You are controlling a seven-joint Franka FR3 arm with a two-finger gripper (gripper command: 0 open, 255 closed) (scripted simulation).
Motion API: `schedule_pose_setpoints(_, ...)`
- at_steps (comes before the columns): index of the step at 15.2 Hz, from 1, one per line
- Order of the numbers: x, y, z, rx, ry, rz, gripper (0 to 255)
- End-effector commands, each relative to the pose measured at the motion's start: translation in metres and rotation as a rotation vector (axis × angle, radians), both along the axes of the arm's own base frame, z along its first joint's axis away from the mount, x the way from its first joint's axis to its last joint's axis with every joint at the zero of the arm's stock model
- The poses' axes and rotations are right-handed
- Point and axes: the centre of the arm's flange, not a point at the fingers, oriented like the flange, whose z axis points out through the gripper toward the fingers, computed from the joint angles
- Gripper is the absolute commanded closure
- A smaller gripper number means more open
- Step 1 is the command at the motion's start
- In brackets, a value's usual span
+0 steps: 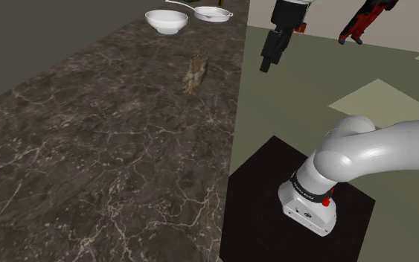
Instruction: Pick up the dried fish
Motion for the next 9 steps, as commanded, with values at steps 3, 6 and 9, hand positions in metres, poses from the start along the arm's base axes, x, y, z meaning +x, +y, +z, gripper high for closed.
schedule_pose_setpoints(3, 0.010, 0.028, -0.002, -0.035, -0.018, -0.105, 0)
schedule_pose_setpoints(6, 0.029, 0.068, -0.006, -0.087, -0.044, -0.262, 0)
schedule_pose_setpoints(9, 0.055, 0.104, -0.011, -0.139, -0.070, -0.419, 0)
